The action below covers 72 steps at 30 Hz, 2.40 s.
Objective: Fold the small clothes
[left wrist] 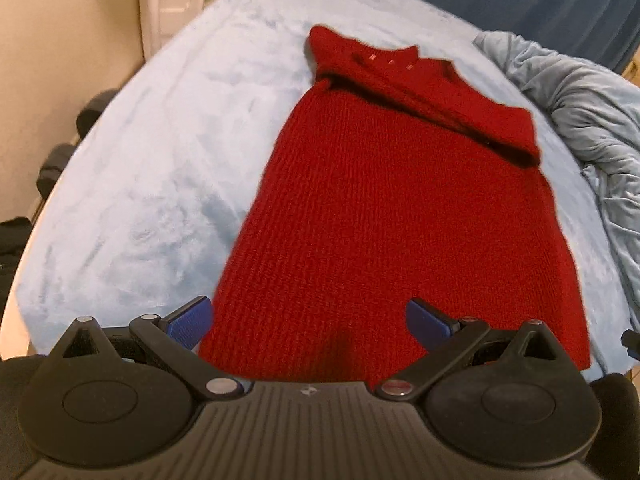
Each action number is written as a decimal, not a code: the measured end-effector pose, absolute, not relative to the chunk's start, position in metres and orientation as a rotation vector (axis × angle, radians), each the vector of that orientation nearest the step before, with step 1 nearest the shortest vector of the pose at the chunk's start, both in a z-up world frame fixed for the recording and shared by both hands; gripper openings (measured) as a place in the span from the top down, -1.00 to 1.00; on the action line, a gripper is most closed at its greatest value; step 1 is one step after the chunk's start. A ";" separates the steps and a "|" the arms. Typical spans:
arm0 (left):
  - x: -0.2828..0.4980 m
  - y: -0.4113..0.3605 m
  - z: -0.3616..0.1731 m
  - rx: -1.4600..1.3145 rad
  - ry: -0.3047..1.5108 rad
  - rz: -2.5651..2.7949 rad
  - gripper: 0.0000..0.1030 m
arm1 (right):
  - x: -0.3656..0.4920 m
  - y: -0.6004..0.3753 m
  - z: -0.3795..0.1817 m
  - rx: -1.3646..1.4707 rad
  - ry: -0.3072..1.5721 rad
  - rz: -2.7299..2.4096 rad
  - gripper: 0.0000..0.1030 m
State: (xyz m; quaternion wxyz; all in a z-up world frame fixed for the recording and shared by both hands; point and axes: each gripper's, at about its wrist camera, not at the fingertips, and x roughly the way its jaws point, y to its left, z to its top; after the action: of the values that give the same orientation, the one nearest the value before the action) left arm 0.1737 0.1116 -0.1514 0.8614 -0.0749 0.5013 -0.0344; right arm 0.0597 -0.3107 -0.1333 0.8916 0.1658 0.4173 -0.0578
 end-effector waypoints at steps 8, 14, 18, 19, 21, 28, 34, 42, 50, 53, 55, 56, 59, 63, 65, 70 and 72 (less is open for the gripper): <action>0.216 0.117 -0.184 -0.166 1.139 -0.099 -0.99 | 0.118 -0.369 -0.181 0.560 0.975 -0.227 -0.65; 0.244 0.121 -0.214 -0.095 1.206 -0.040 -0.99 | 0.154 -0.384 -0.218 0.538 1.073 -0.269 -0.65; 0.242 0.112 -0.212 -0.035 1.215 -0.119 -0.96 | 0.152 -0.368 -0.229 0.504 1.104 -0.178 -0.71; 0.239 0.109 -0.210 -0.030 1.220 -0.149 -0.88 | 0.149 -0.361 -0.229 0.488 1.111 -0.137 -0.60; 0.228 0.102 -0.202 0.046 1.209 -0.154 -0.20 | 0.141 -0.344 -0.225 0.432 1.133 -0.073 0.08; 0.204 0.122 -0.134 -0.171 1.095 -0.176 0.86 | 0.121 -0.343 -0.160 0.568 0.986 -0.027 0.66; 0.176 0.135 -0.080 -0.277 0.985 -0.202 0.87 | 0.101 -0.363 -0.073 0.641 0.793 -0.016 0.69; 0.089 0.154 -0.076 -0.327 1.035 -0.238 0.87 | 0.010 -0.361 -0.051 0.667 0.789 -0.012 0.70; 0.076 0.159 -0.113 -0.382 1.150 -0.178 0.87 | -0.036 -0.361 -0.103 0.750 0.972 -0.101 0.69; 0.111 0.159 -0.101 -0.400 1.129 -0.195 0.87 | -0.006 -0.367 -0.088 0.755 0.984 -0.075 0.69; 0.145 0.156 -0.085 -0.397 1.094 -0.208 0.87 | 0.019 -0.372 -0.072 0.753 0.981 -0.048 0.69; 0.169 0.154 -0.077 -0.394 1.076 -0.212 0.87 | 0.039 -0.376 -0.061 0.753 0.976 -0.037 0.70; 0.253 0.143 -0.057 -0.353 1.017 -0.206 0.87 | 0.114 -0.392 -0.037 0.718 0.952 -0.033 0.81; 0.373 0.129 -0.062 -0.421 0.969 -0.137 0.83 | 0.244 -0.420 -0.031 0.718 0.883 -0.129 0.82; 0.429 0.126 -0.082 -0.467 0.977 -0.111 0.53 | 0.299 -0.429 -0.043 0.720 0.861 -0.179 0.82; 0.473 0.139 -0.123 -0.382 0.968 0.158 -0.88 | 0.337 -0.434 -0.098 0.806 0.826 -0.283 0.04; 0.470 0.147 -0.142 -0.376 1.012 0.124 -0.88 | 0.324 -0.431 -0.122 0.811 0.826 -0.253 -0.20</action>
State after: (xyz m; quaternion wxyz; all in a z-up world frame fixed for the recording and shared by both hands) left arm 0.4699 0.1469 -0.1416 0.8559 -0.1789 0.4816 0.0590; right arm 0.3236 -0.4312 -0.1221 0.8295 0.3823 0.3894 -0.1193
